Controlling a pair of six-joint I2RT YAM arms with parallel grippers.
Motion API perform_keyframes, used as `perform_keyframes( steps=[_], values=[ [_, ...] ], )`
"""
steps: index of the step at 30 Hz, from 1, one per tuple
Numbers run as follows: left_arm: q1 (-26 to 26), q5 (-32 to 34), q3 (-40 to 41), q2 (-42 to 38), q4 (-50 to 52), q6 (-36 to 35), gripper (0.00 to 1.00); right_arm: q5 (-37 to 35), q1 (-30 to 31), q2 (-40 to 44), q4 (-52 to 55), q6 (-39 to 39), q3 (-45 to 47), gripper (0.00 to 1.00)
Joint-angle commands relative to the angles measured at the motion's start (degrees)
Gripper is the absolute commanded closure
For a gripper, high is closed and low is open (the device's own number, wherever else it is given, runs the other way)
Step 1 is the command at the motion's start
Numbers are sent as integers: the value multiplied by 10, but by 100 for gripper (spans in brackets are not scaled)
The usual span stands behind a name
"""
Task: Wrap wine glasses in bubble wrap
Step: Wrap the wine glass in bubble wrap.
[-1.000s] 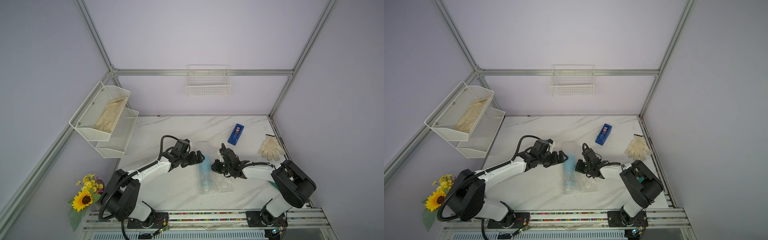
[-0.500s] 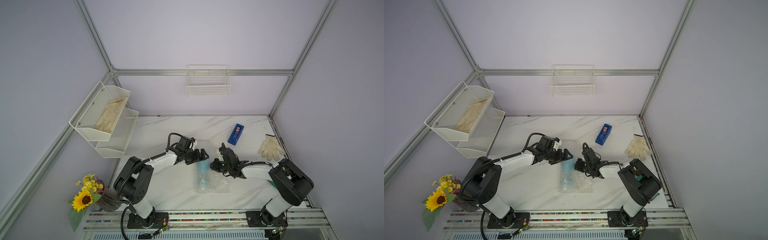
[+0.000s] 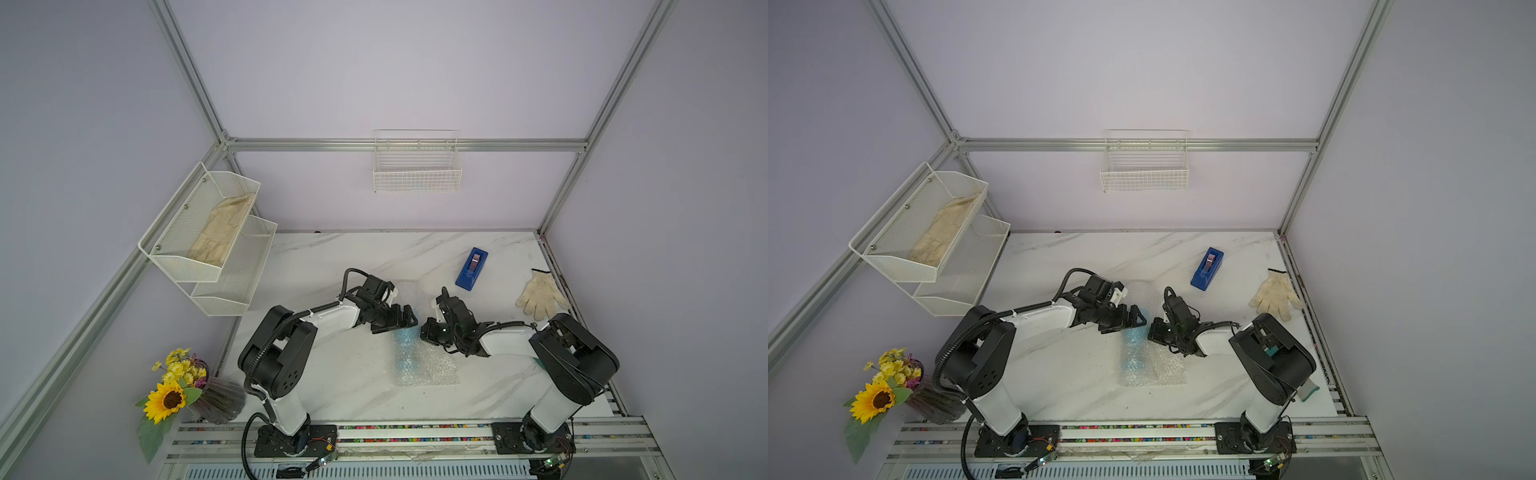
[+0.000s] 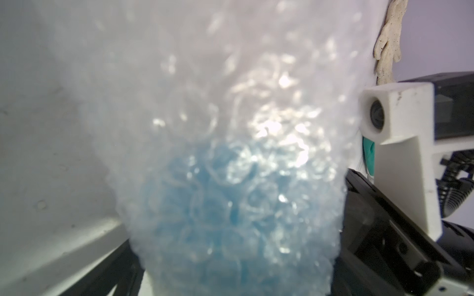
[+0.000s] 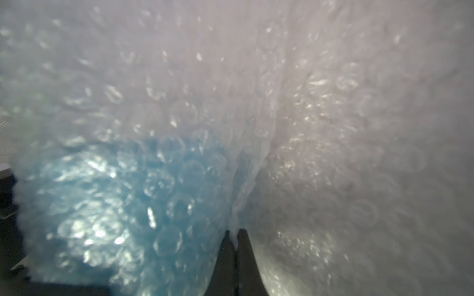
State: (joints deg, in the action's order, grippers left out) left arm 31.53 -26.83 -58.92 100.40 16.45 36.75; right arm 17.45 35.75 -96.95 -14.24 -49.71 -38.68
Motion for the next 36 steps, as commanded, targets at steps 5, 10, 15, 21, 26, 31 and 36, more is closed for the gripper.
perform_keyframes(
  steps=[5, 10, 15, 21, 26, 31, 36],
  values=[
    [8, 8, -59, 5, 10, -12, 2, 2, 12, -17, -41, -19, -2, 100],
    [8, 42, -71, 2, 42, -16, 13, 0, 13, -13, -43, -22, 1, 100],
    [8, 73, -101, 15, 108, -37, 25, -1, 13, -1, -28, -15, 5, 89],
    [9, 114, -125, 20, 170, -58, 30, -10, 11, 29, -3, -13, 13, 73],
    [13, 150, -151, 22, 220, -82, 31, -15, 2, 59, 16, -9, 28, 72],
    [26, 201, -199, 42, 296, -107, 31, -6, -8, 84, 22, -12, 39, 72],
    [43, 265, -254, 78, 378, -113, 32, -1, -23, 129, 35, -15, 47, 72]
  ],
)
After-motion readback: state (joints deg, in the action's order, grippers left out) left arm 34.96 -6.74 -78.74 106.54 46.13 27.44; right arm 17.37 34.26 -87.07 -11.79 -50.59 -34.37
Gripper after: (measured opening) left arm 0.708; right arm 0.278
